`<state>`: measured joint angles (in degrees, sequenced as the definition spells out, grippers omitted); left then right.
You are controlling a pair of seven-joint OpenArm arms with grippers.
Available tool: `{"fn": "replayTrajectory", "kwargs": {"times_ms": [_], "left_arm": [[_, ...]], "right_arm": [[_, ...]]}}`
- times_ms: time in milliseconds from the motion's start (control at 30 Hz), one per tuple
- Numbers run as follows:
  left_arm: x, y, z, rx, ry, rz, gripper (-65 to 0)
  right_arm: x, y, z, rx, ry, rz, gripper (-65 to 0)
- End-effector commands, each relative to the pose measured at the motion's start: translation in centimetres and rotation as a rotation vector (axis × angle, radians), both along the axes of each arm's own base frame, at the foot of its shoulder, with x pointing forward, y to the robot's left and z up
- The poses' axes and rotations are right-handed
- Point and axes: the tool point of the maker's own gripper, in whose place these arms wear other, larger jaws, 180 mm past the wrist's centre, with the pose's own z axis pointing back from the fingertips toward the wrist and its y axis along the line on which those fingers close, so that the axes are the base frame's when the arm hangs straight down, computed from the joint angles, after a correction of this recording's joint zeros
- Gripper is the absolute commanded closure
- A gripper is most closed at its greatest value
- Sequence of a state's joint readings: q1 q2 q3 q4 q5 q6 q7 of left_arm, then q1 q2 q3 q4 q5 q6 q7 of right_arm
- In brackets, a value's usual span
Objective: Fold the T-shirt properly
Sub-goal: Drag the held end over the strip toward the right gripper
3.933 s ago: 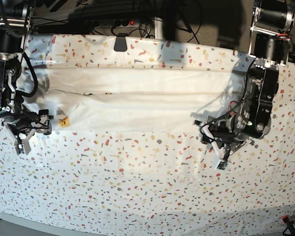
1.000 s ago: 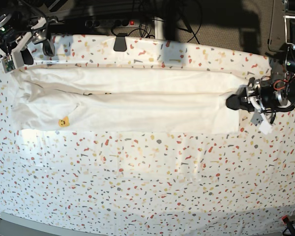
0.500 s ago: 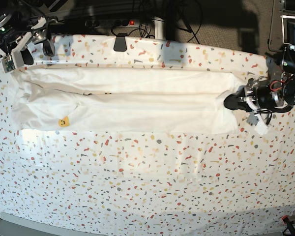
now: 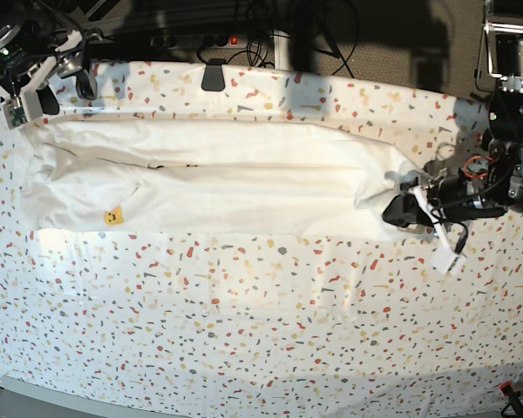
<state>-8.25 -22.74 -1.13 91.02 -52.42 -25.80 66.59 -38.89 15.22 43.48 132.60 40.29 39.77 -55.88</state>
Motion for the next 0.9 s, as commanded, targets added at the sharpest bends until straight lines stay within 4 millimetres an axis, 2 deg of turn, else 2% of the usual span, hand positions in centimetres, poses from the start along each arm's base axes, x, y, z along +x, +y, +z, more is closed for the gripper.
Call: {"fn": "replayTrajectory", "kwargs": {"times_ms": [0,100,300,600,867], "left_arm": [[0.7,-0.4,2.2,-0.010,-0.072,-0.017,0.0],[-0.2,-2.3,3.3,-0.022,-0.110,-0.038,0.0],[-2.6,-6.3,2.7,-0.107,-0.089,-0.027,0.0],[-2.3,-11.7,3.4,-0.218,-0.098,0.003,0.0],[-3.3,-19.0,3.7,-0.163,-0.155,-0.093,0.0]], "right_arm": [[0.4,0.3,0.9,-0.004,-0.032,0.022,-36.6],[0.4,0.3,0.9,-0.004,-0.033,0.022,-36.6],[0.4,0.3,0.9,-0.001,-0.035,0.023,-36.6],[0.5,0.4,1.0,-0.001,-0.039,0.024,-36.6],[0.5,0.4,1.0,0.000,-0.041,0.024,-36.6]]}}
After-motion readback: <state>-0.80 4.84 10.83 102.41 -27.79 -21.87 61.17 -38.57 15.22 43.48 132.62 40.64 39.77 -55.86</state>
